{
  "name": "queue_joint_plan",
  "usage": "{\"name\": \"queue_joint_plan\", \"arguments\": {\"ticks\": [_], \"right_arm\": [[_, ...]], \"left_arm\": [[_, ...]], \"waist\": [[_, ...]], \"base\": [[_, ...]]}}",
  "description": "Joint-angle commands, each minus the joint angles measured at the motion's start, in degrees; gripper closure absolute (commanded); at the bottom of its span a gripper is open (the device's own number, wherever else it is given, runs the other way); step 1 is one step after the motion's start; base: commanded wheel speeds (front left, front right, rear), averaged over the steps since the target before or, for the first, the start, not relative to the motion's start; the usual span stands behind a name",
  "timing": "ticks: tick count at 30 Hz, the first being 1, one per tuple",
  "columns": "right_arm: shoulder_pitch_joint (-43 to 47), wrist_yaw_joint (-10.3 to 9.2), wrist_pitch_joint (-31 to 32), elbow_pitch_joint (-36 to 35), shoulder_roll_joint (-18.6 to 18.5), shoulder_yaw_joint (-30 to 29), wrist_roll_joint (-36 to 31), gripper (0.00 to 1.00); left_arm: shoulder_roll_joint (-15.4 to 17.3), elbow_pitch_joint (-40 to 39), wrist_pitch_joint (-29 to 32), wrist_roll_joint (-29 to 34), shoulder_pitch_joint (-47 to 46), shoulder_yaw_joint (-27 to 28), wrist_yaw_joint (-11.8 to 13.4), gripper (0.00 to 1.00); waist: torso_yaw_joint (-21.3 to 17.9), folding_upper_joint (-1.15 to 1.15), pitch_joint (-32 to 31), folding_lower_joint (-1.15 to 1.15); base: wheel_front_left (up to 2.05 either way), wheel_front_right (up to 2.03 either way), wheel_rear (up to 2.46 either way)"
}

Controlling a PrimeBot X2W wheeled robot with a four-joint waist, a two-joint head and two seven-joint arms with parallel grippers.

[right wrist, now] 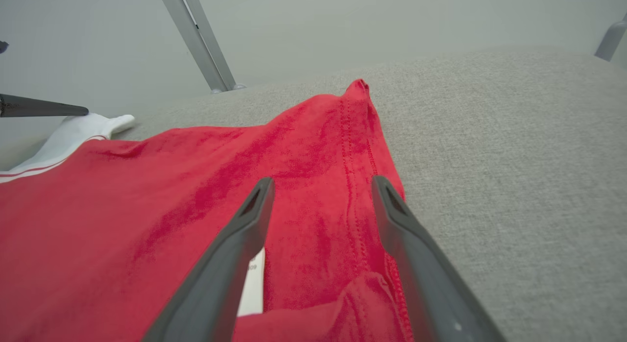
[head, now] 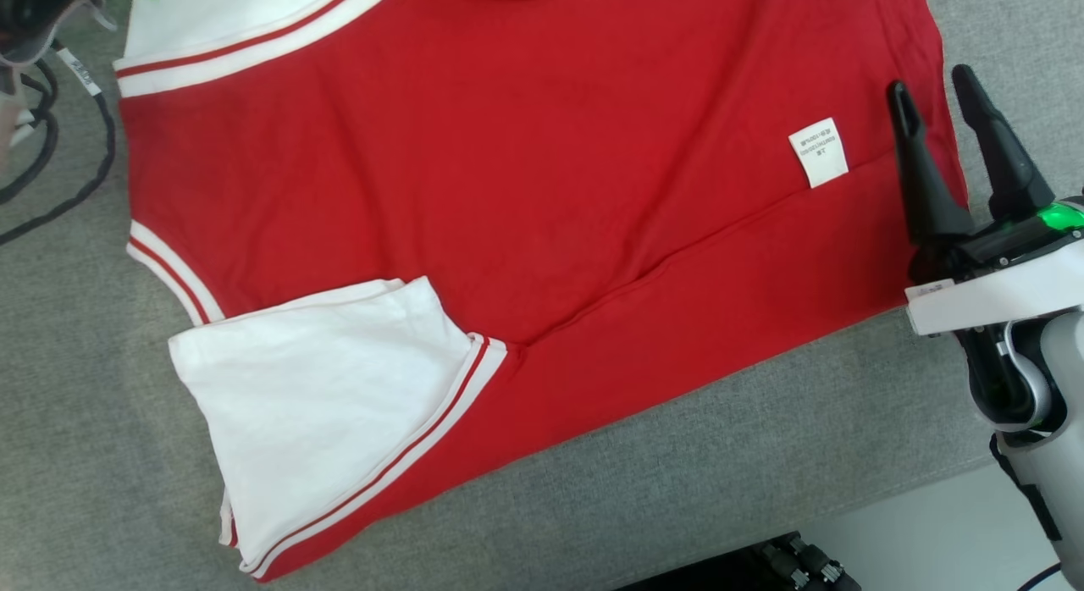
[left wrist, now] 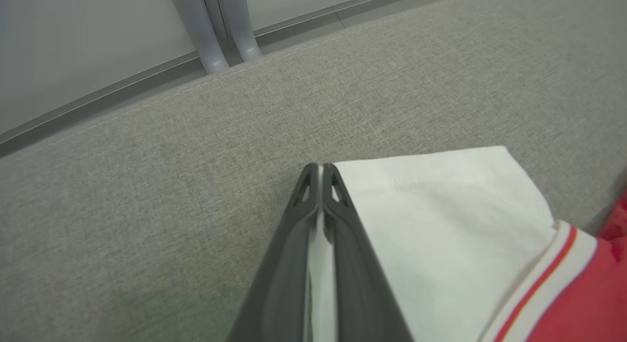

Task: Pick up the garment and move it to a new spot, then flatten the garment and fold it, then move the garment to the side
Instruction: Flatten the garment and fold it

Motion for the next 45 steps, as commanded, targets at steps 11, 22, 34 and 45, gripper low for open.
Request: {"name": "queue_joint_plan", "arguments": {"ticks": [11, 22, 34, 45], "right_arm": [[-11.0, -0.09, 11.0, 11.7, -1.8, 0.6, -0.6, 0.0], [-25.5, -0.1, 32.2, 24.2, 2.2, -1.7, -6.7, 0.0], [-33.4, -0.09, 41.8, 32.6, 5.3, -6.6, -9.4, 0.0], [-35.9, -0.09, 41.6, 34.7, 6.1, -6.7, -6.9, 0.43]], "left_arm": [[0.5, -6.8, -3.8, -2.5, 5.6, 0.8, -1.3, 1.0], [1.3, -11.9, -2.6, -3.1, 8.2, 0.0, 0.1, 1.0], [1.8, -14.3, -1.7, -2.7, 8.7, -0.8, 0.7, 1.0], [1.9, -14.6, -1.9, -2.6, 8.2, -0.9, 0.9, 1.0]], "waist": [[3.8, 0.0, -6.6, 0.0], [6.0, 0.0, -7.3, 0.0], [7.0, 0.0, -7.1, 0.0], [7.3, 0.0, -6.5, 0.0]], "base": [[0.0, 0.0, 0.0], [0.0, 0.0, 0.0], [0.0, 0.0, 0.0], [0.0, 0.0, 0.0]]}}
